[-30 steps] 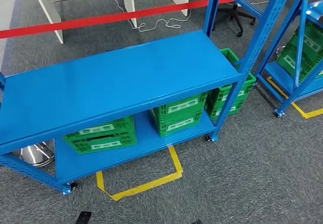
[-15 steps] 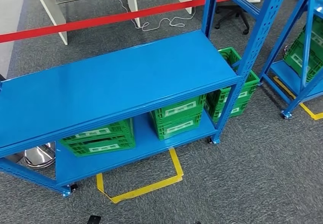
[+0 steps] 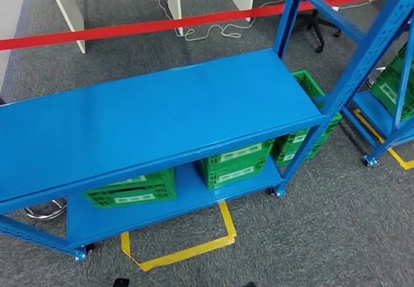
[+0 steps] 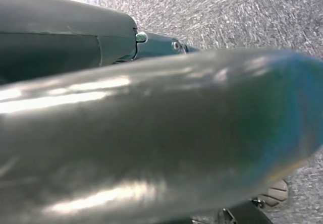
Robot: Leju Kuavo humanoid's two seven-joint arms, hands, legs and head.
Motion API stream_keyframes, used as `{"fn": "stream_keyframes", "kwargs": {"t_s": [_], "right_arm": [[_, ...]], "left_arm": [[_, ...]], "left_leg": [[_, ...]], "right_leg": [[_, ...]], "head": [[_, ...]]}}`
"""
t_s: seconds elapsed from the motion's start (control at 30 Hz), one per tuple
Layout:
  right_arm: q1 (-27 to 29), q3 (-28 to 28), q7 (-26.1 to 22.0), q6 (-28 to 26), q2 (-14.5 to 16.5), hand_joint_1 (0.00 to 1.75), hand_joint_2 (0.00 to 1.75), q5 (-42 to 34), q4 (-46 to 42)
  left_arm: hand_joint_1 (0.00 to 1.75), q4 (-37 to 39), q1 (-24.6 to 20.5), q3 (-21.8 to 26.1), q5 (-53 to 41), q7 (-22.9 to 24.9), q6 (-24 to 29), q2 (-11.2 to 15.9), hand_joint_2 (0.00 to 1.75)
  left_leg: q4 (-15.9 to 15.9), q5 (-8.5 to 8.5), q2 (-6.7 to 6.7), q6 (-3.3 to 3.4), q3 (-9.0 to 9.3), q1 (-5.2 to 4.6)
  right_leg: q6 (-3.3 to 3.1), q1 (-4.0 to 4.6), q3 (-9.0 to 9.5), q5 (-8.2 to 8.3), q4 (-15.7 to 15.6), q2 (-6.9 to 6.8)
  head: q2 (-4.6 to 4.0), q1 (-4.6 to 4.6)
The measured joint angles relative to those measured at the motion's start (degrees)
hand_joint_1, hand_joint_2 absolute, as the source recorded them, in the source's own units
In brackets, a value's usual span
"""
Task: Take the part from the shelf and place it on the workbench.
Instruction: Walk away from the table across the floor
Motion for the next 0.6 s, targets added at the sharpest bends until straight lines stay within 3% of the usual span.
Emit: {"fn": "stream_keyframes", "kwargs": {"t_s": [0.03, 0.07, 0.1, 0.2, 0.23, 0.27, 0.33, 0.4, 0.5, 0.53, 0.57, 0.6], "right_arm": [[0.1, 0.1, 0.3, 0.1, 0.0, 0.0, 0.0, 0.3, 0.0], [0.1, 0.2, 0.5, 0.3, 0.0, 0.0, 0.0, 0.5, 0.0], [0.2, 0.3, 0.7, 0.3, 0.0, 0.0, 0.0, 0.7, 0.0], [0.1, 0.6, 0.7, 0.9, 0.0, 0.0, 0.0, 1.2, 0.0], [0.0, 0.7, 0.7, 1.2, 0.0, 0.0, 0.0, 1.5, 0.0], [0.0, 1.0, 0.7, 1.5, 0.0, 0.0, 0.0, 1.9, 0.0], [0.1, 1.4, 0.8, 1.8, 0.1, 0.0, 0.0, 2.6, 0.0], [0.0, 1.8, 0.8, 2.0, 0.4, 0.0, 0.0, 2.9, 0.0], [-0.1, 2.0, 0.7, 2.0, 0.7, 0.0, 0.0, 3.0, 0.0], [-0.1, 2.1, 0.7, 2.0, 0.7, 0.0, 0.0, 3.0, 0.0], [-0.1, 2.1, 0.7, 1.9, 0.7, 0.0, 0.0, 2.9, 0.0], [-0.1, 2.1, 0.7, 1.9, 0.7, 0.0, 0.0, 2.8, 0.0]], "left_arm": [[0.0, 0.0, 0.0, 0.1, 0.3, 0.1, 0.1, -0.2, 0.0], [0.0, 0.0, 0.0, 0.2, 0.5, 0.2, 0.2, -0.4, 0.0], [0.0, 0.0, 0.0, 0.3, 0.7, 0.4, 0.3, -0.6, 0.0], [0.0, 0.0, -0.2, 0.8, 1.3, 0.6, 0.6, -1.3, 0.0], [0.0, 0.0, -0.4, 0.9, 1.4, 0.6, 0.6, -1.4, 0.0], [0.0, 0.0, -0.5, 1.1, 1.5, 0.5, 0.7, -1.6, 0.0], [0.0, 0.0, -0.7, 1.3, 1.7, 0.4, 0.7, -1.7, 0.0], [0.0, 0.0, -0.8, 1.4, 1.8, 0.1, 0.6, -1.7, 0.0], [0.0, 0.0, -0.9, 1.4, 1.8, -0.3, 0.4, -1.7, 0.0], [0.0, 0.0, -0.9, 1.4, 1.7, -0.4, 0.3, -1.6, 0.0], [0.0, 0.0, -0.8, 1.4, 1.6, -0.4, 0.3, -1.6, 0.0], [0.0, 0.0, -0.8, 1.4, 1.5, -0.4, 0.2, -1.6, 0.0]], "left_leg": [[0.0, -0.46, -0.08, 0.03, 0.49, -0.04], [0.0, -0.96, -0.17, 0.02, 1.13, -0.08], [0.0, -1.47, -0.25, -0.04, 1.9, -0.11], [0.2, -2.98, -0.46, -0.52, 3.9, -0.29], [0.2, -3.36, -0.57, -0.85, 4.14, -0.32], [0.4, -3.55, -0.68, -1.19, 4.24, -0.37], [0.9, -3.73, -0.75, -1.77, 4.18, -0.34], [3.5, -4.85, -0.46, -2.41, 3.06, -0.24], [12.6, -9.4, -0.19, -3.55, -1.83, 0.34], [14.8, -10.19, -0.15, -3.83, -3.22, 0.57], [15.3, -9.85, -0.07, -4.04, -3.8, 0.79], [13.8, -8.35, 0.15, -4.18, -3.45, 0.97]], "right_leg": [[0.1, 0.01, -1.91, -1.17, 1.7, 0.01], [0.12, 0.03, -2.96, -1.34, 1.6, 0.0], [0.05, 0.03, -3.13, -0.01, -0.3, 0.0], [-0.74, 0.19, -1.65, 8.47, -9.4, 0.03], [-1.15, 0.31, -1.22, 10.32, -10.9, 0.04], [-1.57, 0.44, -1.01, 10.96, -11.3, -0.02], [-2.16, 0.38, -0.3, 11.38, -11.7, -0.29], [-2.65, 0.1, 0.32, 11.26, -12.2, -0.74], [-3.28, -0.03, 0.91, 10.68, -12.4, -1.81], [-3.35, -0.04, 1.1, 10.47, -12.4, -2.23], [-3.31, -0.05, 1.32, 10.26, -12.4, -2.66], [-3.21, -0.08, 1.61, 10.05, -12.4, -3.09]], "head": [[0.0, 0.0], [-0.01, 0.02], [-0.01, 0.03], [-0.01, 0.03], [0.0, 0.04], [0.0, 0.05], [0.01, 0.07], [0.0, -0.21], [-0.01, -0.62], [-0.01, -0.63], [-0.01, -0.63], [-0.01, -0.65]]}}
